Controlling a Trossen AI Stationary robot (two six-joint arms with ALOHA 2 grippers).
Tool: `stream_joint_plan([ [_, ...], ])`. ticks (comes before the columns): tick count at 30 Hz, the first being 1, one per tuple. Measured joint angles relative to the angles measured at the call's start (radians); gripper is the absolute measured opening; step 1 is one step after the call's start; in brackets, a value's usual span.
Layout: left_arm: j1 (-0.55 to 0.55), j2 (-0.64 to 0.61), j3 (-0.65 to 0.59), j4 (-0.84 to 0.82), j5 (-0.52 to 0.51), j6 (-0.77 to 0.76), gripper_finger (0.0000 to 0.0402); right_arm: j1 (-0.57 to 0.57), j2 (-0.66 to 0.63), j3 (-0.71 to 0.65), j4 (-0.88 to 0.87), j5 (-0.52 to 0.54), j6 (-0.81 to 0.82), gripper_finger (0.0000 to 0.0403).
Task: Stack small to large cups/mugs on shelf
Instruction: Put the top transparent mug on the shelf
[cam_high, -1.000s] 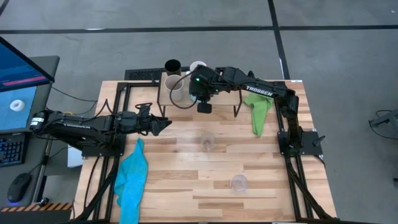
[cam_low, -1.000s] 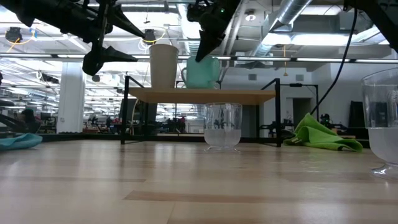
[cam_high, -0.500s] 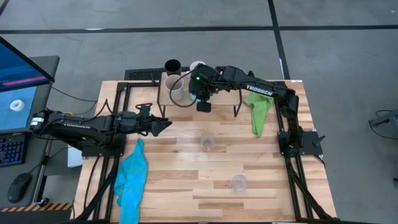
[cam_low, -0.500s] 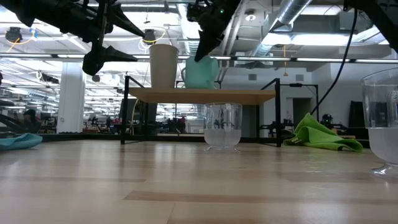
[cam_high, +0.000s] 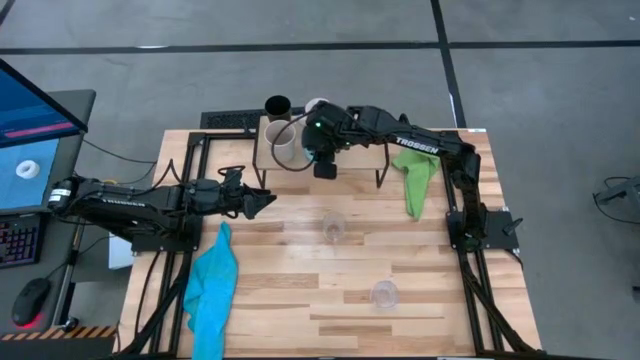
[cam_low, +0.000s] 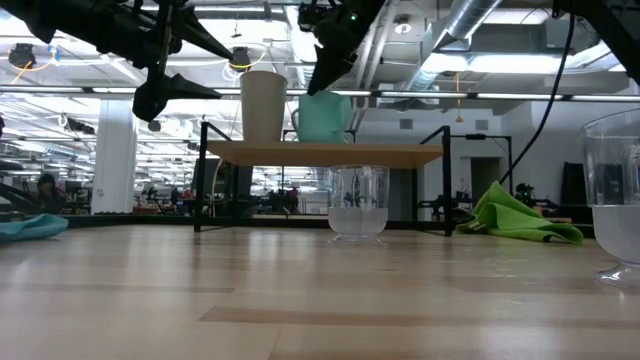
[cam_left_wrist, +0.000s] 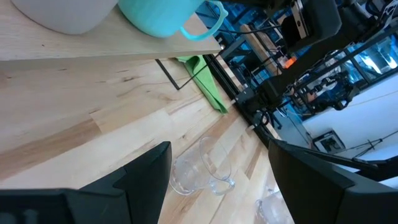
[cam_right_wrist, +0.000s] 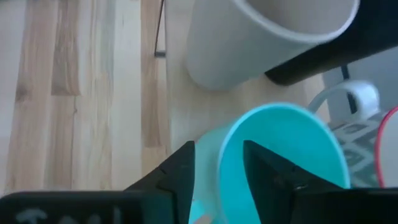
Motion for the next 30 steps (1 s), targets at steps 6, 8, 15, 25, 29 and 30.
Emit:
stream_joint_plan([
  [6, 0.000, 0.000, 0.000, 0.000, 0.000, 0.000, 0.0261, 0.014, -0.010, 0.051, -0.015, 0.004, 0.000, 0.0190],
  [8, 0.000, 0.000, 0.000, -0.002, 0.001, 0.000, 0.0261, 0.024, -0.010, 0.097, -0.042, 0.004, -0.001, 0.0196],
  [15, 0.000, 0.000, 0.000, -0.004, 0.002, 0.008, 0.0261, 0.098, -0.103, 0.213, -0.153, -0.001, -0.024, 0.0195],
  [25, 0.000, 0.000, 0.000, -0.003, 0.023, 0.014, 0.0261, 0.202, -0.361, 0.211, -0.276, 0.005, 0.139, 0.0193],
  [29, 0.000, 0.000, 0.000, -0.003, 0.027, 0.013, 0.0261, 0.248, -0.383, 0.210, -0.391, 0.060, 0.242, 0.0193],
  [30, 0.000, 0.000, 0.000, -0.003, 0.027, 0.011, 0.0261, 0.262, -0.380, 0.210, -0.438, 0.076, 0.267, 0.0193],
])
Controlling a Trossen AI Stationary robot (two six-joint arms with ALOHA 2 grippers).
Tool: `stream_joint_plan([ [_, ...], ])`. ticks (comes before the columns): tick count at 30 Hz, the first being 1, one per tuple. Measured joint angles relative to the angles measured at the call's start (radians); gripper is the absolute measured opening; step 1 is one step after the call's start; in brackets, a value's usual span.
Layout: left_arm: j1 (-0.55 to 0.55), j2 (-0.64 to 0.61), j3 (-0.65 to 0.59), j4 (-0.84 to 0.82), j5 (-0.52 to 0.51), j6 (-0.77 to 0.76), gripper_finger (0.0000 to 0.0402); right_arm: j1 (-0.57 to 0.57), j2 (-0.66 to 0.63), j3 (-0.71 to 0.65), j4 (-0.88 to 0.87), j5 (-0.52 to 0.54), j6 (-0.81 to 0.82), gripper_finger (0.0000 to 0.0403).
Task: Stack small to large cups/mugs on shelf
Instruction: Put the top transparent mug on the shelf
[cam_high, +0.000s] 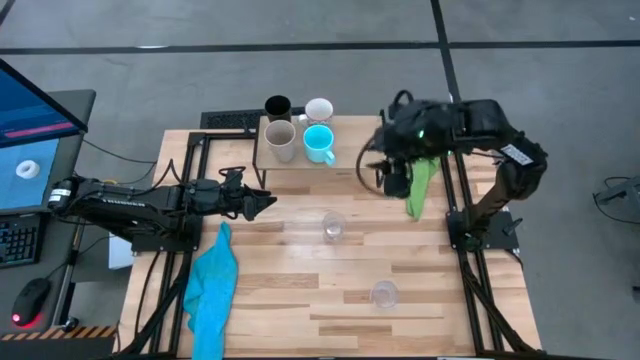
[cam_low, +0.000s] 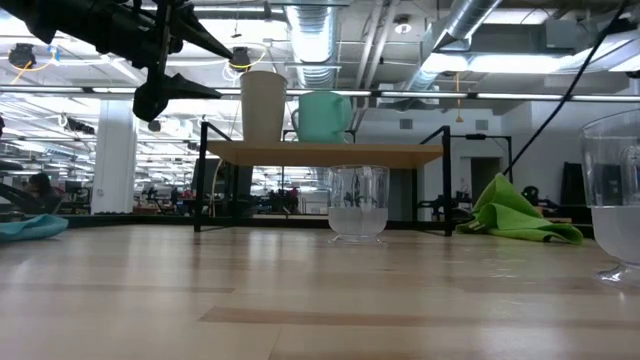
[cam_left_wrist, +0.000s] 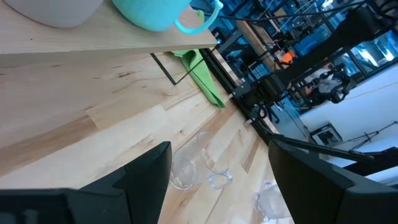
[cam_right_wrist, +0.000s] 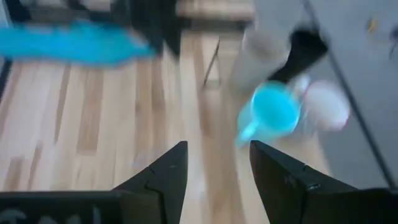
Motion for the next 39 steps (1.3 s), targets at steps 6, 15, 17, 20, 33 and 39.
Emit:
stream_joint_plan([
  [6, 0.000, 0.000, 0.000, -0.001, 0.010, -0.002, 0.0261, 0.111, 0.024, -0.075, -0.110, 0.017, 0.105, 0.0193],
  [15, 0.000, 0.000, 0.000, -0.003, 0.028, -0.001, 0.0261, 0.191, 0.041, -0.331, -0.007, 0.093, 0.226, 0.0193],
  [17, 0.000, 0.000, 0.000, -0.003, 0.037, -0.001, 0.0261, 0.192, 0.042, -0.391, 0.060, 0.093, 0.243, 0.0193],
  [20, 0.000, 0.000, 0.000, -0.004, 0.056, -0.001, 0.0261, 0.192, 0.062, -0.465, 0.145, 0.089, 0.251, 0.0193],
  [33, 0.000, 0.000, 0.000, -0.028, 0.120, -0.001, 0.0261, 0.190, 0.295, -0.508, 0.317, 0.057, 0.251, 0.0193],
  [39, 0.000, 0.000, 0.000, -0.053, 0.131, 0.001, 0.0261, 0.189, 0.381, -0.508, 0.340, 0.006, 0.258, 0.0193],
])
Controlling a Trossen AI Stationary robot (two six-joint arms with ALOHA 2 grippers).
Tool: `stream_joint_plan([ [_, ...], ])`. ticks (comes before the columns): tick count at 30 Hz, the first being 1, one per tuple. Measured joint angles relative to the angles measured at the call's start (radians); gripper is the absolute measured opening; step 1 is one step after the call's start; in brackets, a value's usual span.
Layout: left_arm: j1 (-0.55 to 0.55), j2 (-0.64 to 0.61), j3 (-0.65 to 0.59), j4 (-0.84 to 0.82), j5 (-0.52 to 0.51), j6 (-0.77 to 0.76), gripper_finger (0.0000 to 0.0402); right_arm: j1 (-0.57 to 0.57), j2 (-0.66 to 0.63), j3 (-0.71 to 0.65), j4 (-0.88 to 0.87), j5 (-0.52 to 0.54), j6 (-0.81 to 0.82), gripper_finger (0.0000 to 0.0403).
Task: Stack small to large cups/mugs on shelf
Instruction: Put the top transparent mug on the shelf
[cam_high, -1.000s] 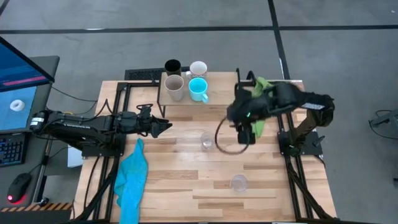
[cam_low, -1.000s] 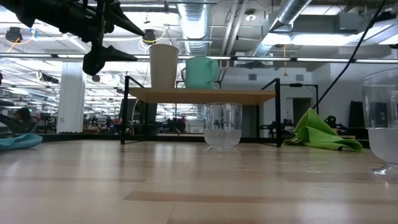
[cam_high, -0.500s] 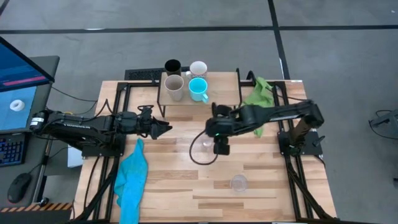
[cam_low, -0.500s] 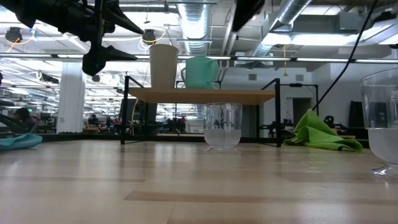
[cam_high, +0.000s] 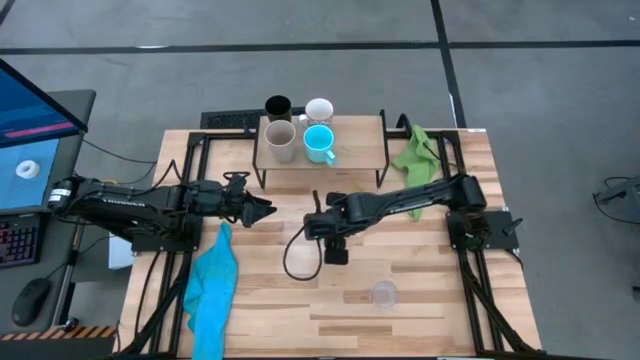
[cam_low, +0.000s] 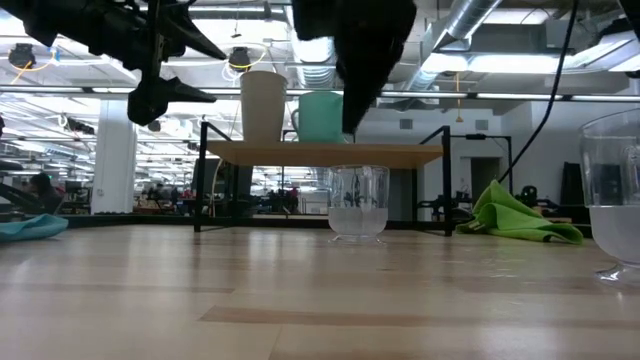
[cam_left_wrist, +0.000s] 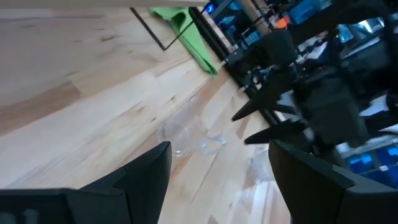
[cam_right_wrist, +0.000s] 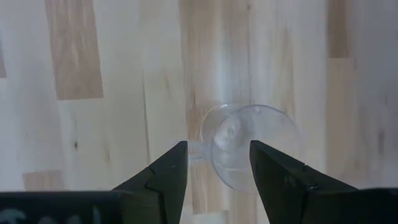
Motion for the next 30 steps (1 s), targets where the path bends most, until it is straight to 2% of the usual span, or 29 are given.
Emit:
stream_joint_plan([
  [14, 0.000, 0.000, 0.000, -0.007, 0.000, 0.006, 0.0261, -0.051, 0.086, 0.002, 0.064, -0.044, 0.002, 0.0193],
  [30, 0.000, 0.000, 0.000, -0.014, -0.002, 0.001, 0.0261, -0.059, 0.083, -0.034, 0.067, -0.056, 0.072, 0.0193],
])
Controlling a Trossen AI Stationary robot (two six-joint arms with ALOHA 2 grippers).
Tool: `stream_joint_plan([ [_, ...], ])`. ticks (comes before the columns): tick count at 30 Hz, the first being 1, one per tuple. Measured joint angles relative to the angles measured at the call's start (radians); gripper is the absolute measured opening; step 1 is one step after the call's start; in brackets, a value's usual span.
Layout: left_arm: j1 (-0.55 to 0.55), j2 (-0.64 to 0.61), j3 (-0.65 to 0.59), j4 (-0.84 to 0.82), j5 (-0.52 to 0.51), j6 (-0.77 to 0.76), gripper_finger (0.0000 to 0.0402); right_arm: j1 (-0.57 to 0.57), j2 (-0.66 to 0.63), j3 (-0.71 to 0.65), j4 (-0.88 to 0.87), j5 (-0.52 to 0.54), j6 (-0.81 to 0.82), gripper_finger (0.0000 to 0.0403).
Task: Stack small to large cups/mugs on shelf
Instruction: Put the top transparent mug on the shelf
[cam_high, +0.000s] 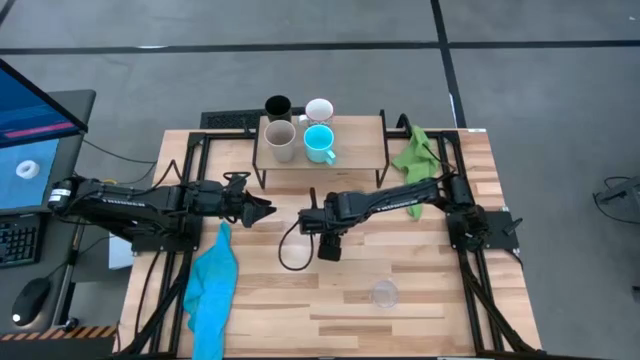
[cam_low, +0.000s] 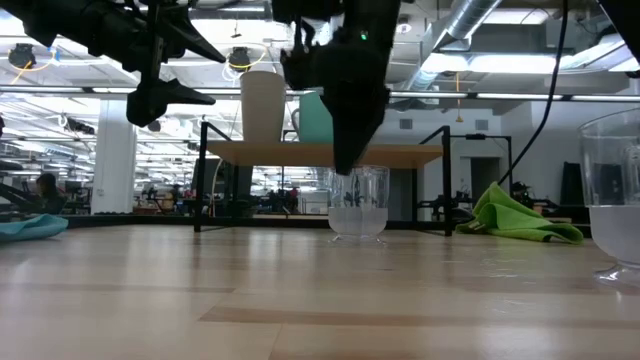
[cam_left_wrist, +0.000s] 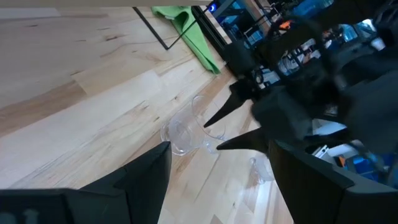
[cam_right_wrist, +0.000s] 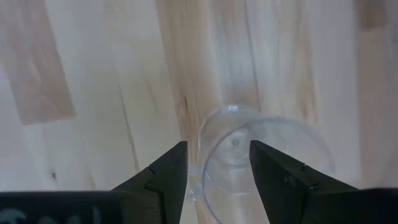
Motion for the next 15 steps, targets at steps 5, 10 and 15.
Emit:
stream_joint_plan([
  [5, 0.000, 0.000, 0.000, -0.001, -0.004, 0.001, 0.0261, 0.000, 0.000, -0.036, -0.003, -0.004, 0.004, 0.0193],
  [10, 0.000, 0.000, 0.000, -0.001, -0.005, 0.005, 0.0261, 0.000, 0.000, -0.037, 0.015, -0.004, -0.003, 0.0172],
  [15, 0.000, 0.000, 0.000, -0.001, -0.005, 0.004, 0.0261, -0.006, 0.000, -0.037, 0.015, -0.009, -0.003, 0.0111],
])
